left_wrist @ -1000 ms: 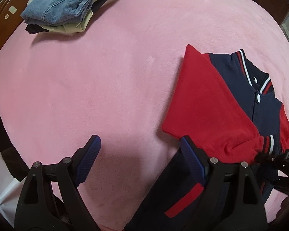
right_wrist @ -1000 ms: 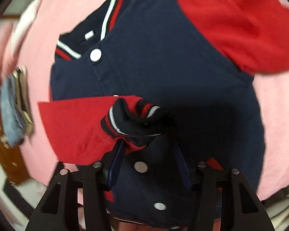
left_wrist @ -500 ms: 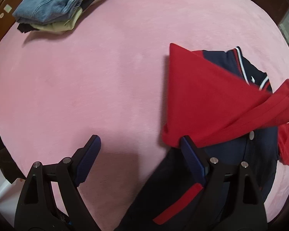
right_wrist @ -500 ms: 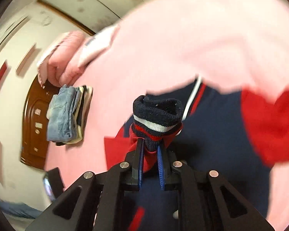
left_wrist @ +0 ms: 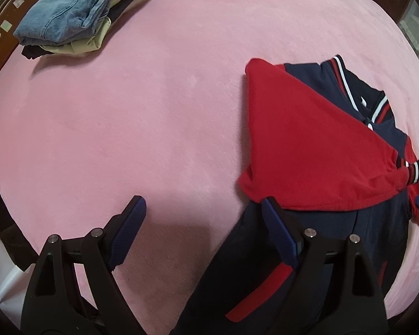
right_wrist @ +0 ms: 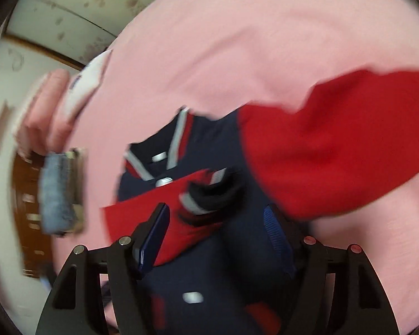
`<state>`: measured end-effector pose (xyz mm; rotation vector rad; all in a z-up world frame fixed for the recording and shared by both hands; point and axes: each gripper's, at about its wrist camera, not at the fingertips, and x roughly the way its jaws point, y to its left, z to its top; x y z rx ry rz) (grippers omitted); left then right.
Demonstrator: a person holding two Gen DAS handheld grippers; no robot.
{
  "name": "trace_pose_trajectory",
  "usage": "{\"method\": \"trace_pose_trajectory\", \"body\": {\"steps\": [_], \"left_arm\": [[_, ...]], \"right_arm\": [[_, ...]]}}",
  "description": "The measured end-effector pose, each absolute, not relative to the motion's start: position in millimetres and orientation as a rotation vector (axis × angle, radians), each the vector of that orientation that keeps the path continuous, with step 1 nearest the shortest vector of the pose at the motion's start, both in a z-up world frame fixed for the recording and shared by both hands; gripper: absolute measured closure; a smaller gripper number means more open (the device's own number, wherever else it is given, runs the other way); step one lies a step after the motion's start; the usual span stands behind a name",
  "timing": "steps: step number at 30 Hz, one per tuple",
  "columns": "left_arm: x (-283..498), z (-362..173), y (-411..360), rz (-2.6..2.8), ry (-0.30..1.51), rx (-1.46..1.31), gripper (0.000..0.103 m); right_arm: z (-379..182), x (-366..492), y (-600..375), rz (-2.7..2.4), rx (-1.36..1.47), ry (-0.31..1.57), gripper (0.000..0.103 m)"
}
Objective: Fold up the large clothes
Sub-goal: 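Fold the held red sleeve across the navy body with the left gripper, then grasp the other red sleeve cuff with the right gripper and lift it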
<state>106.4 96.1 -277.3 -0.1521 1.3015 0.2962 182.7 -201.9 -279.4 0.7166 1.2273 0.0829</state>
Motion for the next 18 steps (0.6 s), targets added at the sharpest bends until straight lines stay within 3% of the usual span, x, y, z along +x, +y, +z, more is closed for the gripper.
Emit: {"method": "trace_pose_trajectory", "body": {"steps": [4, 5, 6, 7, 10, 18], "left_arm": [[107.8, -271.6, 98.0, 0.303, 1.288, -0.142, 0.02], [107.4, -270.5, 97.9, 0.302, 1.286, -0.139, 0.02], [107.7, -270.2, 97.7, 0.301, 1.286, -0.137, 0.02], [107.3, -269.9, 97.3, 0.3, 1.288, -0.135, 0.02], [105.1, -264.9, 96.1, 0.284, 1.273, -0.141, 0.02], [109.6, -269.6, 91.0, 0.285, 1.285, -0.127, 0.02]], "right_arm": [[-291.3, 203.3, -182.8, 0.09, 0.815, 1.29, 0.032], [-292.6, 208.1, -177.7, 0.061, 0.79, 1.319, 0.039], [-295.6, 214.0, -159.1, 0.039, 0.778, 1.323, 0.053], [-298.2, 216.0, -157.9, 0.017, 0.775, 1.32, 0.085], [-311.0, 208.1, -168.2, -0.009, 0.798, 1.348, 0.09], [-293.4, 169.5, -204.0, -0.087, 0.581, 1.297, 0.09]]}}
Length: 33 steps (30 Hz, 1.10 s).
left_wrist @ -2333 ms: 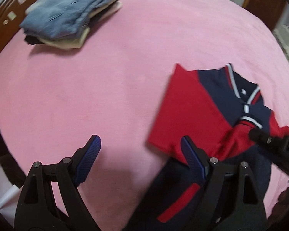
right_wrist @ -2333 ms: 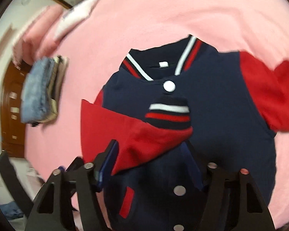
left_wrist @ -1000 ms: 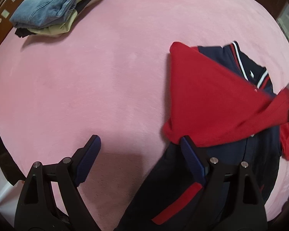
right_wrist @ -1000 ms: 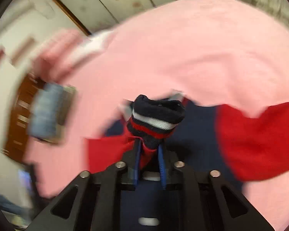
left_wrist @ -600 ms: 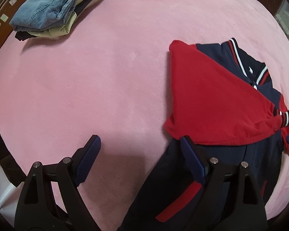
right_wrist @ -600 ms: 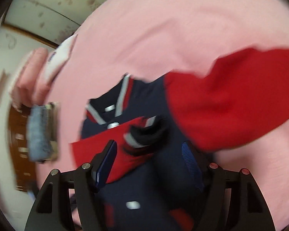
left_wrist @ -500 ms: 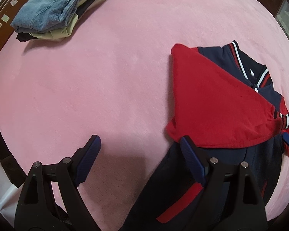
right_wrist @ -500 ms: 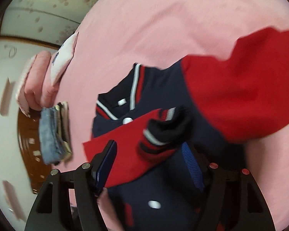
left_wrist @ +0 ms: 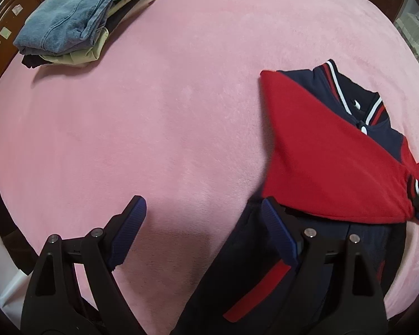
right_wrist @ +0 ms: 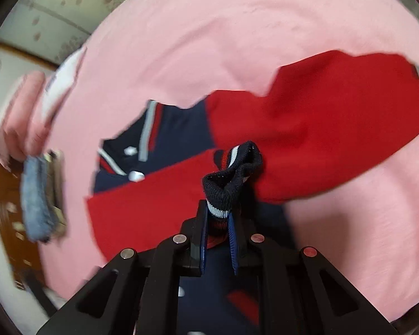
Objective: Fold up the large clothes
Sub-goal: 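Grasp the other red sleeve cuff with the right gripper and lift it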
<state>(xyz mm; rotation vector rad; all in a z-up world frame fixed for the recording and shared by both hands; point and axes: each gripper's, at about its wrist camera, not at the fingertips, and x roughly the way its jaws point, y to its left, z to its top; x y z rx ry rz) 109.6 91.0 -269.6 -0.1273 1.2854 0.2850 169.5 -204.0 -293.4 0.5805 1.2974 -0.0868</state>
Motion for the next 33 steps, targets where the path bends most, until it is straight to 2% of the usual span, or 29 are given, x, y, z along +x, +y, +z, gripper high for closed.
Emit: {"method": "trace_pose_trajectory", "body": {"steps": [1, 3, 4, 5, 7, 8, 10, 13, 15, 16, 17, 18, 19, 21, 25, 29, 33], "left_arm": [[110.6, -270.8, 90.2, 0.288, 1.288, -0.124, 0.02], [113.1, -269.3, 87.4, 0.295, 1.28, -0.101, 0.021], [114.0, -266.9, 86.3, 0.296, 1.266, -0.091, 0.023], [114.3, -259.6, 82.8, 0.288, 1.23, -0.076, 0.024], [116.1, -248.8, 77.5, 0.249, 1.183, -0.071, 0.028], [118.5, -243.1, 73.7, 0.202, 1.162, -0.083, 0.028], [125.0, -235.1, 65.2, 0.098, 1.131, -0.123, 0.033], [147.6, -238.6, 48.2, -0.029, 1.151, -0.173, 0.033], [164.8, -250.6, 37.8, -0.018, 1.197, -0.165, 0.034], [171.2, -258.2, 35.5, 0.009, 1.206, -0.151, 0.038], [177.4, -268.2, 34.8, 0.052, 1.229, -0.121, 0.041], [182.1, -279.4, 36.3, 0.102, 1.265, -0.08, 0.049], [184.2, -289.2, 36.5, 0.151, 1.299, -0.044, 0.051], [181.2, -310.2, 52.6, 0.21, 1.344, -0.077, 0.051], [169.0, -315.6, 87.9, 0.214, 1.335, -0.283, 0.052], [169.0, -317.1, 91.2, 0.198, 1.329, -0.246, 0.051], [169.6, -316.8, 87.4, 0.196, 1.321, -0.201, 0.051]], "right_arm": [[-296.9, 167.9, -207.4, -0.088, 0.572, 1.315, 0.089], [-300.4, 167.5, -210.9, -0.096, 0.552, 1.351, 0.076], [-298.7, 168.2, -210.3, -0.117, 0.519, 1.353, 0.059], [-289.8, 167.5, -209.9, -0.151, 0.466, 1.309, 0.05], [-267.9, 163.5, -208.6, -0.186, 0.401, 1.174, 0.043], [-257.6, 161.7, -207.3, -0.18, 0.392, 1.115, 0.035], [-245.7, 160.9, -201.7, -0.119, 0.411, 1.041, 0.03], [-250.6, 167.5, -186.8, 0.029, 0.455, 1.056, 0.032], [-269.7, 177.3, -165.3, 0.162, 0.488, 1.125, 0.049], [-280.9, 181.7, -157.0, 0.178, 0.484, 1.183, 0.063], [-293.7, 185.6, -147.2, 0.163, 0.464, 1.255, 0.071], [-301.7, 187.1, -141.5, 0.153, 0.454, 1.297, 0.072], [-312.5, 188.7, -135.4, 0.162, 0.458, 1.346, 0.072], [-321.5, 187.9, -125.4, 0.201, 0.447, 1.368, 0.072], [-327.7, 182.9, -128.6, 0.162, 0.365, 1.319, 0.072], [-328.5, 173.2, -170.7, 0.065, 0.4, 1.247, 0.072], [-326.3, 167.5, -210.1, -0.259, 0.222, 1.21, 0.072]]}}
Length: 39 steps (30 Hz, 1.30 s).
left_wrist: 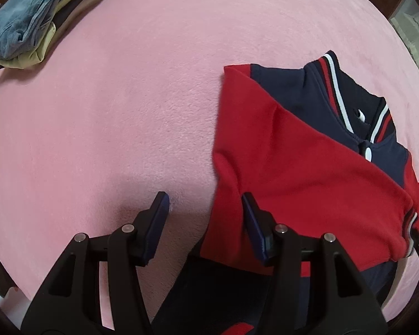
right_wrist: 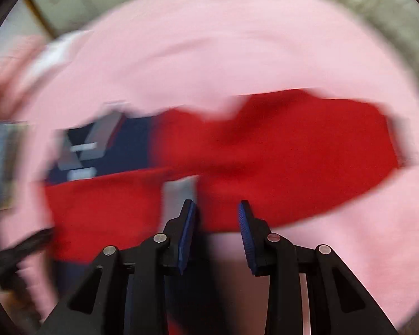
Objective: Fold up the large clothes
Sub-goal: 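Grasp the other red sleeve cuff with the right gripper and lift it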
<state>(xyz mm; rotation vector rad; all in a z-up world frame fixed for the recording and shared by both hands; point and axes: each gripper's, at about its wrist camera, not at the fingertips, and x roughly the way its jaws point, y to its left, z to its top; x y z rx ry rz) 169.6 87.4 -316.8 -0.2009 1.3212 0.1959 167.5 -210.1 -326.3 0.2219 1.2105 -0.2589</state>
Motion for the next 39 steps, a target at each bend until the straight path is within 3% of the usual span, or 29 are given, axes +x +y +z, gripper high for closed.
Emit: {"method": "trace_pose_trajectory", "body": {"steps": [4, 8, 14, 17, 22, 24, 27, 32, 34, 37, 39], "left_arm": [[163.2, -304.5, 80.1, 0.174, 1.283, -0.162, 0.052], [156.2, -278.5, 72.8, 0.067, 1.224, -0.156, 0.053], [142.1, -277.6, 45.7, -0.182, 1.322, -0.122, 0.053], [117.6, -294.7, 41.7, -0.186, 1.376, -0.032, 0.062], [113.4, -297.6, 54.1, -0.237, 1.38, 0.019, 0.064], [112.6, -305.6, 62.7, -0.164, 1.386, 0.095, 0.059], [113.8, -310.2, 85.0, -0.164, 1.41, -0.063, 0.057], [99.9, -302.2, 84.0, -0.136, 1.386, -0.05, 0.057], [93.2, -294.7, 80.0, -0.108, 1.376, -0.054, 0.057], [80.8, -283.1, 62.2, -0.127, 1.341, -0.042, 0.057], [66.7, -270.9, 51.5, -0.121, 1.312, -0.018, 0.057]], "right_arm": [[-319.5, 152.4, -251.3, -0.347, 0.44, 1.156, 0.072], [-295.5, 145.9, -227.2, -0.171, 0.536, 1.022, 0.072], [-320.9, 159.4, -144.9, 0.083, 0.669, 1.173, 0.075], [-337.0, 163.9, -108.6, 0.079, 0.588, 1.232, 0.076], [-348.8, 160.6, -105.1, -0.077, 0.637, 1.148, 0.075], [-345.9, 156.9, -131.7, -0.146, 0.601, 1.14, 0.082], [-345.5, 138.5, -163.7, -0.236, 0.575, 1.093, 0.09], [-333.8, 101.2, -209.5, -0.467, 0.457, 1.036, 0.087], [-331.2, 83.2, -232.8, -0.502, 0.562, 0.988, 0.084], [-331.2, 50.1, -270.1, -0.563, 0.76, 0.905, 0.067], [-337.9, 37.5, -290.7, -0.599, 0.882, 0.878, 0.067]]}}
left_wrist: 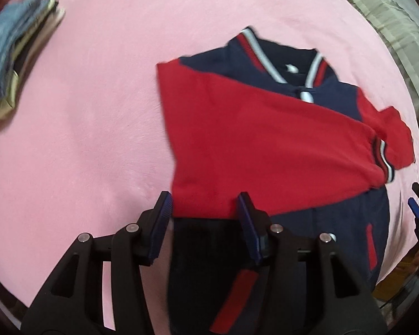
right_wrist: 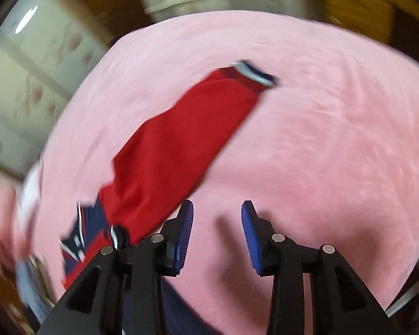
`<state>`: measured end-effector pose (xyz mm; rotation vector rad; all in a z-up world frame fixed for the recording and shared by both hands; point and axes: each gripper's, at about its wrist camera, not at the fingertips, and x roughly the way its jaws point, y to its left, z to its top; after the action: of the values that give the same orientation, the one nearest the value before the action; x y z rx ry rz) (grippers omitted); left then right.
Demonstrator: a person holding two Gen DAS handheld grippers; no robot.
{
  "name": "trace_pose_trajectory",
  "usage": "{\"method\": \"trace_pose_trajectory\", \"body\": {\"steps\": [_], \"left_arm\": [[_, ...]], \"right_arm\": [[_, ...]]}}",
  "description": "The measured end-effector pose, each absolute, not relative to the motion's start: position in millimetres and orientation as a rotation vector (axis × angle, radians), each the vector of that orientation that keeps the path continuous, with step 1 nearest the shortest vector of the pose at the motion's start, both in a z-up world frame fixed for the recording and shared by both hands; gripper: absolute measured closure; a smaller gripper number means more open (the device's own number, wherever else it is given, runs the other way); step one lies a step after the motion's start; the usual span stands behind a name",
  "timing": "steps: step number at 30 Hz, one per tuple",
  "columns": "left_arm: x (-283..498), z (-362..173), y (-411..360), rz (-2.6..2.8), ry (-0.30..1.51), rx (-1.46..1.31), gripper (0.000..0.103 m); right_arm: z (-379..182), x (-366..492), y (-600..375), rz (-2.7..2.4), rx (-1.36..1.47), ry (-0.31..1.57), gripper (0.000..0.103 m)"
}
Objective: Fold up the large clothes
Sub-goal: 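Grasp the other red sleeve cuff with the right gripper and lift it, then fold the held red sleeve over the first sleeve with the right gripper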
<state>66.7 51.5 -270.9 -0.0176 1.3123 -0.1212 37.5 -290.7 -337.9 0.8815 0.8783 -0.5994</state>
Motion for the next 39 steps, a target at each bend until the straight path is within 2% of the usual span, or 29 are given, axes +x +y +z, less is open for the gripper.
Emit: {"method": "trace_pose_trajectory", "body": {"steps": [4, 10, 15, 20, 23, 25, 27, 28, 31, 39], "left_arm": [[41.6, -253.2, 24.2, -0.136, 1.325, -0.036, 0.057], [18.3, -224.5, -37.0, -0.158, 1.341, -0.121, 0.055], [49.3, -237.9, -107.4, -0.174, 1.376, -0.219, 0.055], [55.5, -230.9, -156.2, -0.215, 1.346, -0.131, 0.054], [57.1, -225.3, -172.2, -0.173, 1.308, -0.048, 0.043], [54.5, -222.1, -171.5, -0.148, 1.3, -0.027, 0.041], [55.1, -224.6, -168.4, -0.121, 1.313, -0.033, 0.041], [54.2, -225.2, -163.6, -0.106, 1.32, -0.046, 0.041], [56.4, -232.9, -151.6, -0.056, 1.339, -0.09, 0.041], [57.9, -237.1, -96.0, 0.047, 1.338, -0.224, 0.041]], "right_arm": [[-351.5, 15.6, -333.4, -0.609, 1.103, 0.834, 0.067], [-367.4, 30.1, -378.1, -0.542, 1.205, 0.914, 0.067], [-377.3, 62.6, -420.5, -0.488, 1.178, 0.949, 0.067], [-380.1, 85.5, -455.7, -0.462, 1.137, 0.925, 0.067], [-376.7, 100.2, -467.1, -0.452, 1.087, 0.897, 0.067], [-370.5, 112.2, -470.6, -0.44, 1.038, 0.893, 0.069], [-369.3, 118.2, -474.6, -0.416, 1.024, 0.881, 0.08], [-368.3, 118.3, -477.3, -0.416, 1.027, 0.872, 0.089], [-359.5, 119.9, -482.4, -0.412, 1.06, 0.824, 0.093], [-291.6, 129.8, -447.1, -0.299, 0.936, 0.686, 0.094]]}}
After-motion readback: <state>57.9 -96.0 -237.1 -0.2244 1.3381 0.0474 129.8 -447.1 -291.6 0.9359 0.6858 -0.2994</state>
